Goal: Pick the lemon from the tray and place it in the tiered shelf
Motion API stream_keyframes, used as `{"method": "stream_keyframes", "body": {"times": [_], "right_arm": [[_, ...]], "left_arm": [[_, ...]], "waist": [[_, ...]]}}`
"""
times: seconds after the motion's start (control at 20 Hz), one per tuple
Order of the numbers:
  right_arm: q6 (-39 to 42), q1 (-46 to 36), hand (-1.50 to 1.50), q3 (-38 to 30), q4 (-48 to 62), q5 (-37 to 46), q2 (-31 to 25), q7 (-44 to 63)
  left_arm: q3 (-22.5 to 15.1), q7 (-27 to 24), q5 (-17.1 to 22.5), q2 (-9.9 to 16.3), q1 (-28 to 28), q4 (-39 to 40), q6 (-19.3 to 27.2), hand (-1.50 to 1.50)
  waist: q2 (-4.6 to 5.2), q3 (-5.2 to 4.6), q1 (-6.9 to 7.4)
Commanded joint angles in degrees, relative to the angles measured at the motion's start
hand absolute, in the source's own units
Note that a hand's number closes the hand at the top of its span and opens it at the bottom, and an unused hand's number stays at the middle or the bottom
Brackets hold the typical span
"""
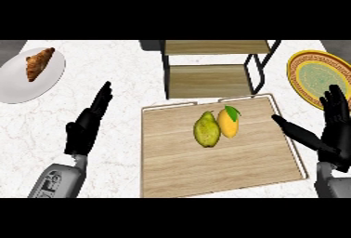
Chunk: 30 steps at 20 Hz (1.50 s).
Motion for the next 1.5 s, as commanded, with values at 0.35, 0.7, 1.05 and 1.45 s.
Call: {"method": "stream_keyframes", "body": {"times": [0.35, 0.7, 1.05, 1.45], "right_arm": [[6.1, -7.2, -1.50, 13.2, -17.3, 12.4, -15.5, 36.7], [20.1, -13.3, -1.50, 20.1, -22.1, 14.9, -24.2, 56.2], [30.3, -21.9, -1.50, 24.8, -27.3, 17.1, -23.8, 75.2], [31.3, -26.5, -1.50, 27.0, -28.5, 24.1, -14.2, 84.4]], "left_arm": [[-0.6, 0.9, -1.2, -0.9, 0.7, -1.2, -0.5, 0.00], [0.1, 3.0, -0.6, -0.5, -1.0, -1.8, -1.7, 0.00], [2.4, -2.2, -0.5, -1.0, -1.5, 3.5, -2.6, 0.00], [-0.4, 3.1, -3.8, -4.2, -0.4, -1.9, -0.2, 0.00]], "waist": [[-0.15, -0.21, 0.43], [-0.05, -0.22, 0.97], [0.05, -0.10, 0.37], [-0.08, -0.04, 0.28]]}}
